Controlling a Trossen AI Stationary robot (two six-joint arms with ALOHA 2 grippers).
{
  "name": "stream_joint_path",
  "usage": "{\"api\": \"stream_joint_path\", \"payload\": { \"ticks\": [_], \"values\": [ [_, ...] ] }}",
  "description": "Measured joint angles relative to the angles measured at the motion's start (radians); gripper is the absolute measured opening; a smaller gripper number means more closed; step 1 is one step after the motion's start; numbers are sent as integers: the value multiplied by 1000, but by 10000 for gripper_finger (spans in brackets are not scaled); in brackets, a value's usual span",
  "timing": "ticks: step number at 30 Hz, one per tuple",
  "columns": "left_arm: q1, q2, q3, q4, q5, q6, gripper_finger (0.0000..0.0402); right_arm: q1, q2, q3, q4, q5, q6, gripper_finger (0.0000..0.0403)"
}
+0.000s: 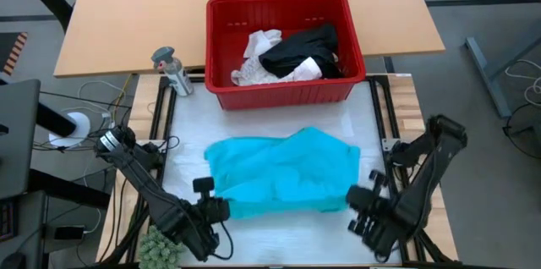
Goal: Fold laundry
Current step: Fold the light blue shorts
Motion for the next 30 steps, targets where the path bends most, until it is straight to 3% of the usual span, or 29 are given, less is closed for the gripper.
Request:
{"api": "stream_joint_path", "payload": {
  "ticks": [4, 11, 22, 30],
  "values": [
    [-20, 0, -6, 106, 9, -14, 0, 32, 87, 0, 58, -103, -2, 37],
    [-34, 7, -6, 234, 19, 10, 0, 80, 170, 0, 230, -196, -113, 59],
    [-40, 117, -6, 328, 124, 25, 0, 139, 175, 0, 643, -205, -301, 85],
    [-39, 175, -6, 335, 124, 56, 0, 165, 175, 0, 649, -200, -315, 164]
  ]
}}
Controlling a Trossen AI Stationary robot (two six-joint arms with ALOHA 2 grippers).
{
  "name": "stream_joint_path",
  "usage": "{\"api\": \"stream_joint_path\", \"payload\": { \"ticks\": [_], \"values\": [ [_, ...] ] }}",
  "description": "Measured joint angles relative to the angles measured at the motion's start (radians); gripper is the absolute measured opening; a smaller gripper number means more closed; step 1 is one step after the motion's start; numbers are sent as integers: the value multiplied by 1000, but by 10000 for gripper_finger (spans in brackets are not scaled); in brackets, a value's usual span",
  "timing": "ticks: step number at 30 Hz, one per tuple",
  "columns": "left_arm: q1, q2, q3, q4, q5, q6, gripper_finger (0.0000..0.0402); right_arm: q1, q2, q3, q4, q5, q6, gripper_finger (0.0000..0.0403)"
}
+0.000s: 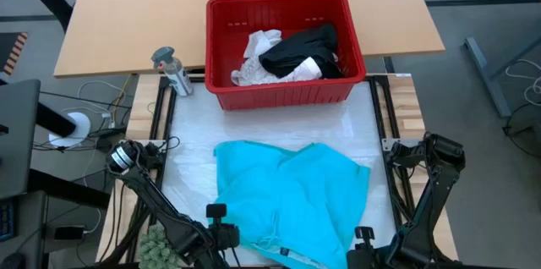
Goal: Fold laundry
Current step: Fold the light blue shorts
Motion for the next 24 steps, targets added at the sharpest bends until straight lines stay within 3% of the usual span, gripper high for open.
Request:
{"api": "stream_joint_path", "payload": {
  "ticks": [4, 9, 11, 13, 18, 24],
  "values": [
    [-5, -3, 0, 9, 5, -16, 0, 15, 0, 0, -13, 56, -22, 193],
    [-16, -5, 0, 14, 0, 4, 0, -4, -1, 0, -125, 378, -56, 197],
    [-14, -5, 0, 14, -6, -7, 0, -32, -1, 0, -118, 419, -73, 196],
    [-14, -5, 0, 13, -9, -16, 0, -65, -1, 0, -93, 376, -102, 196],
    [-14, -6, 0, 13, -17, -19, 0, -131, 51, 2, 48, 153, -247, 199],
    [-14, -6, 0, 13, -54, -19, 0, -176, 102, 1, 160, 41, -288, 195]
  ]
}}
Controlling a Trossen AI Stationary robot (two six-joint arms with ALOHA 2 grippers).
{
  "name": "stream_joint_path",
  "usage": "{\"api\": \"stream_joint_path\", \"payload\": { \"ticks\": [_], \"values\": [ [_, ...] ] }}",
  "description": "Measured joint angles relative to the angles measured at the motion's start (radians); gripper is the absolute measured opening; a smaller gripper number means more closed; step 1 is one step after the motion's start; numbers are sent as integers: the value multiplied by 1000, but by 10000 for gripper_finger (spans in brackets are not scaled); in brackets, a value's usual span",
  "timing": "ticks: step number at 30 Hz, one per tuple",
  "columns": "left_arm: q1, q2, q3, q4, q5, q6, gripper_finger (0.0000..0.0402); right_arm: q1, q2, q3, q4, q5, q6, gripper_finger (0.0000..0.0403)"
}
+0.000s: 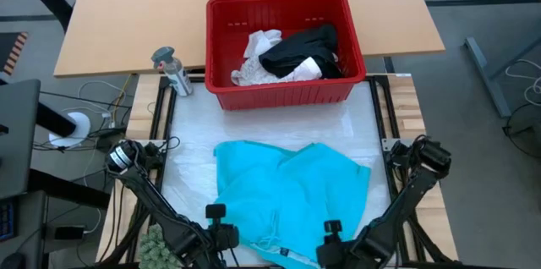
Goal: Fold laundry
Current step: Fold the light blue shorts
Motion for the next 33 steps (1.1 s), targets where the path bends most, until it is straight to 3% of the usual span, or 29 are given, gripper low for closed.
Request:
{"api": "stream_joint_path", "payload": {
  "ticks": [6, 10, 14, 19, 22, 24, 30, 33],
  "values": [
    [0, -1, 0, 22, -99, 1, 1, -3, 26, 5, 10, 27, -18, 207],
    [0, -1, 0, 114, 21, 66, 21, -4, 61, 5, -27, 47, -24, 221],
    [-3, -1, 0, 194, 141, 86, 70, -6, 93, 5, -37, 50, -27, 227],
    [-12, -1, 0, 308, 303, -19, 137, -2, 100, 4, -51, 25, -22, 229],
    [-37, -1, 0, 371, 361, -52, 158, 2, 91, 4, -58, 25, -30, 229],
    [-49, -2, 3, 362, 319, -32, 160, 5, 82, 4, -63, 26, -42, 229],
    [-20, -15, 34, 43, -101, -1, 131, -17, 36, 4, -165, 46, -67, 225],
    [18, -15, 39, -63, -208, -1, 104, -33, 16, 4, -215, 53, -63, 204]
  ]
}}
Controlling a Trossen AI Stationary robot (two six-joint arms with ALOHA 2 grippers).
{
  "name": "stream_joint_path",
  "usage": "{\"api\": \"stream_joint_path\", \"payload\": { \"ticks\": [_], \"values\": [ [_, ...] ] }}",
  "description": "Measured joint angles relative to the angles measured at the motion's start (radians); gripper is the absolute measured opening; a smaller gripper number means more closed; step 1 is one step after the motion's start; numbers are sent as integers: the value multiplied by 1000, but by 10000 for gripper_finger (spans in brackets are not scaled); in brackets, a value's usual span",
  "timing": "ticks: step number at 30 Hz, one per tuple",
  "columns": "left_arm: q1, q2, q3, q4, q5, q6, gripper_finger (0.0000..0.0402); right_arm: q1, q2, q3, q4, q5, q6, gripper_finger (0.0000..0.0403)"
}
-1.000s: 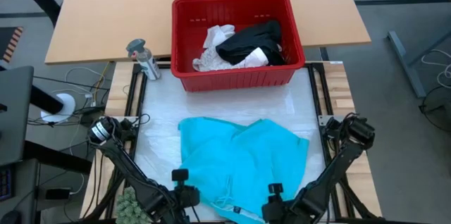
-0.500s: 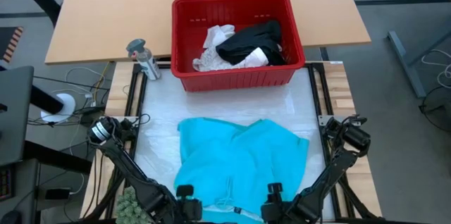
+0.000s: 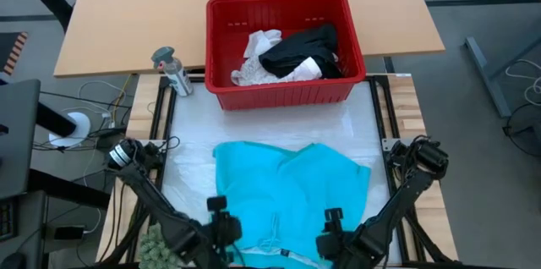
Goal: Fold laundry
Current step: Fold the light blue shorts
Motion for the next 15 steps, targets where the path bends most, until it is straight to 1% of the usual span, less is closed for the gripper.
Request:
{"api": "stream_joint_path", "payload": {
  "ticks": [1, 3, 5, 7, 8, 9, 12, 15],
  "values": [
    [16, -1, -7, -4, 7, 16, 92, -6, -4, 0, -12, 4, 0, 191],
    [49, -2, -39, 6, 71, 49, 61, -20, -5, 0, -39, 6, 0, 150],
    [79, -1, -80, 29, 141, 75, 23, -33, -4, 0, -64, -10, 3, 93],
    [101, -1, -126, 89, 165, 86, 8, -46, 4, 0, -63, -26, -1, 32],
    [107, -1, -149, 119, 165, 89, 6, -49, 9, 0, -58, -27, -8, 20],
    [111, 0, -171, 154, 169, 98, 4, -50, 17, 0, -50, -26, -12, 19],
    [114, 0, -226, 252, 225, 120, 1, -59, 48, 0, -53, -28, -13, 20],
    [120, 2, -270, 282, 259, 122, 0, -68, 88, 0, -50, -28, -18, 15]
  ]
}}
